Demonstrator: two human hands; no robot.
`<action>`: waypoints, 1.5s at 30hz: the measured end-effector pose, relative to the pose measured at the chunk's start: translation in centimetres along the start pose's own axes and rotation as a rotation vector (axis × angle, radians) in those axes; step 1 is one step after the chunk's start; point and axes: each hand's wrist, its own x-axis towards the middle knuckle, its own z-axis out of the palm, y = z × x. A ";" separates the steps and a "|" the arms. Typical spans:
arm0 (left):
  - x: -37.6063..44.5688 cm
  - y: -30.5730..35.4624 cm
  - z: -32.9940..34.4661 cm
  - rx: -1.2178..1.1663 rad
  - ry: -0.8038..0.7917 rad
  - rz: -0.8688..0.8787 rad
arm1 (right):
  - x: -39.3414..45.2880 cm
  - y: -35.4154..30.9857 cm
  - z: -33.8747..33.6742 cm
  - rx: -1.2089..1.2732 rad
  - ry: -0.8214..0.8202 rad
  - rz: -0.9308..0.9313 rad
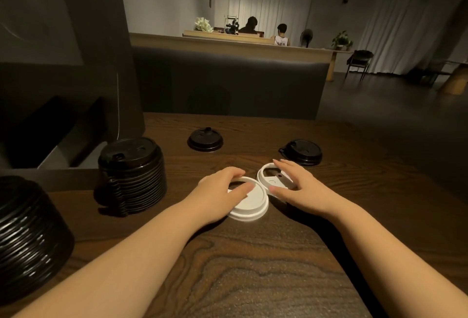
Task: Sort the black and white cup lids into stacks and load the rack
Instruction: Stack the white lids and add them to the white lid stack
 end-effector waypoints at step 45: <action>-0.5 2.1 0.1 -0.989 0.110 -0.159 | -2.1 -3.6 2.4 0.659 0.199 -0.112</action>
